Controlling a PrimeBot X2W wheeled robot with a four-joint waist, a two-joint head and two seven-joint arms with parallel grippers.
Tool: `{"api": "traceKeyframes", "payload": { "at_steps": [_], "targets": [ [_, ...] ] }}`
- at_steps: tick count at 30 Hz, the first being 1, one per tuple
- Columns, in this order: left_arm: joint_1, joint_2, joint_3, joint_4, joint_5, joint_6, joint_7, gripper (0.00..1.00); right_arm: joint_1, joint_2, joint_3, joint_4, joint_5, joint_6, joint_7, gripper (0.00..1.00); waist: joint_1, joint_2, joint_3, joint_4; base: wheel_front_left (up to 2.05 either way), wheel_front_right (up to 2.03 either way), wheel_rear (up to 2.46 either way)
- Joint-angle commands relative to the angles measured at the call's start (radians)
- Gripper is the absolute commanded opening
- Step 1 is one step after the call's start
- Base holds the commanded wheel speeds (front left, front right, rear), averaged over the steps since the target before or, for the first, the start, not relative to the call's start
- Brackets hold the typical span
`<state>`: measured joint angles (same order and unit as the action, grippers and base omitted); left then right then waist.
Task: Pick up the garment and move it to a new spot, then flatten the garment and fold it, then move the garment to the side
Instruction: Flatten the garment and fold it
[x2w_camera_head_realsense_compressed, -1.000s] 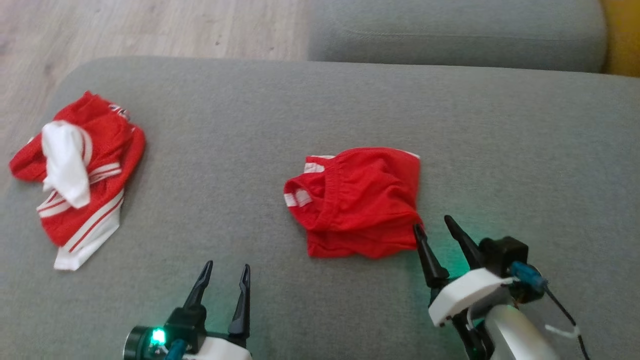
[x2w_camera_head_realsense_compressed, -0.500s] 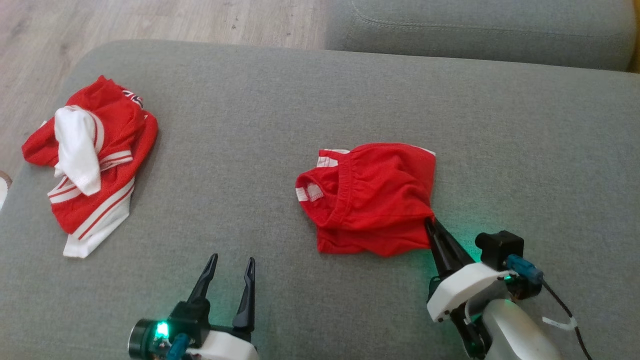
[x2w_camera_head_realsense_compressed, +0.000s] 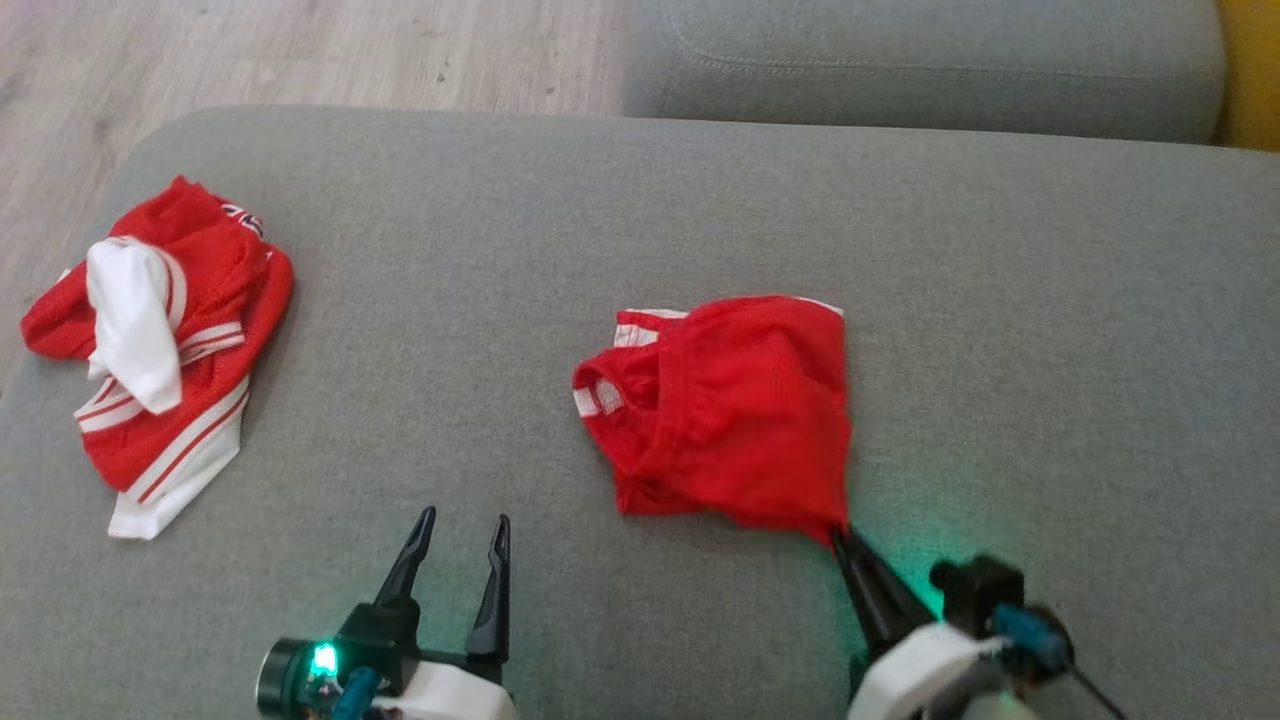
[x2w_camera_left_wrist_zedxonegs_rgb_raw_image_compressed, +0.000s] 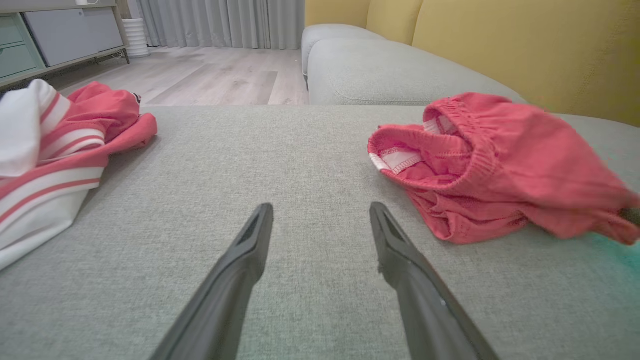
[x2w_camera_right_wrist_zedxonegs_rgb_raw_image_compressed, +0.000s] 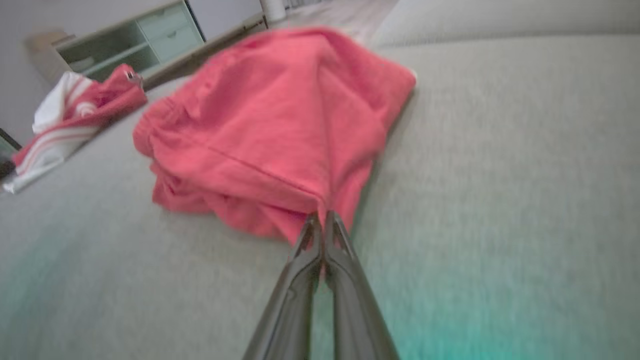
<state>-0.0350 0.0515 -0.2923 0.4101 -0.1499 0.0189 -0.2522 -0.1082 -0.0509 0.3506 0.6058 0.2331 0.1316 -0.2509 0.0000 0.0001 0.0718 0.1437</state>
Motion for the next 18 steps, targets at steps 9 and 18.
{"api": "traceKeyframes", "payload": {
  "at_steps": [9, 18],
  "targets": [
    [-0.015, -0.001, 0.072, -0.026, 0.001, 0.005, -0.01, 1.0, 0.004, 0.001, -0.017, -0.084, 0.031, -0.001, -0.011, 1.0, 0.0, -0.0001, -0.022, -0.053, 0.0, 0.0, 0.0],
    [-0.027, 0.016, 0.134, -0.055, 0.07, 0.02, -0.01, 1.0, -0.007, 0.001, -0.213, -0.269, 0.002, -0.001, -0.011, 1.0, 0.0, -0.0001, -0.041, -0.122, 0.0, 0.0, 0.0]
  ]
}}
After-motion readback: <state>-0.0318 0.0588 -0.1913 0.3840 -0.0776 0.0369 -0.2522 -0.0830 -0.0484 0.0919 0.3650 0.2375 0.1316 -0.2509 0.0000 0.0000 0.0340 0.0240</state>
